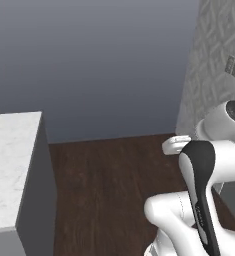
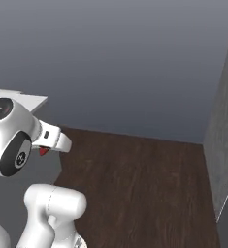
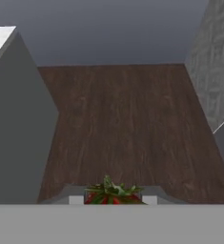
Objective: Take the strawberry from the fridge and place it on top of the pancake, located on the dining counter.
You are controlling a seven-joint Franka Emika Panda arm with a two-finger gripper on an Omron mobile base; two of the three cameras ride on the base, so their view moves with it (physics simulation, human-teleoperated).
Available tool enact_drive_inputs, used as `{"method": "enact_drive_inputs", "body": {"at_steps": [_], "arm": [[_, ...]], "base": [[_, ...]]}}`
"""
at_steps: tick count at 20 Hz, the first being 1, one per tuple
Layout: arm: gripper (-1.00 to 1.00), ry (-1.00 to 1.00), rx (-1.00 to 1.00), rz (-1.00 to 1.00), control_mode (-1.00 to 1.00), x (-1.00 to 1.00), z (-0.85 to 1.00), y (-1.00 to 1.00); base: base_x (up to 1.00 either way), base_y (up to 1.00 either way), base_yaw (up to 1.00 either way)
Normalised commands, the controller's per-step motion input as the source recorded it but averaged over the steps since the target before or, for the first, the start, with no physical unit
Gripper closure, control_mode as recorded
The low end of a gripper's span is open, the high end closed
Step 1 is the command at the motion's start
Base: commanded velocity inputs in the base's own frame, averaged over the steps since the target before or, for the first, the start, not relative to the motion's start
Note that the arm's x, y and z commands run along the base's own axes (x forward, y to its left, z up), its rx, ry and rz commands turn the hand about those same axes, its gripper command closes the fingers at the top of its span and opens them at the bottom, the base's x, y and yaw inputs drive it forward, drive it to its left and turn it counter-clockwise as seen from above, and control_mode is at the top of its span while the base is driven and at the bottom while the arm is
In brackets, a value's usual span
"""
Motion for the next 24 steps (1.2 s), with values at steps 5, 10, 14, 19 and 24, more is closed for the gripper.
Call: {"method": "enact_drive_inputs", "body": {"at_steps": [5,10,14,19,24], "arm": [[1.00,0.00,0.00,0.00,1.00,0.00,0.00,0.00],[1.00,0.00,0.00,0.00,1.00,0.00,0.00,0.00],[1.00,0.00,0.00,0.00,1.00,0.00,0.00,0.00],[1.00,0.00,0.00,0.00,1.00,0.00,0.00,0.00],[1.00,0.00,0.00,0.00,1.00,0.00,0.00,0.00]], "base": [[1.00,0.03,0.00],[1.00,0.00,0.00],[1.00,0.00,0.05],[1.00,0.00,0.21],[1.00,0.00,0.36]]}}
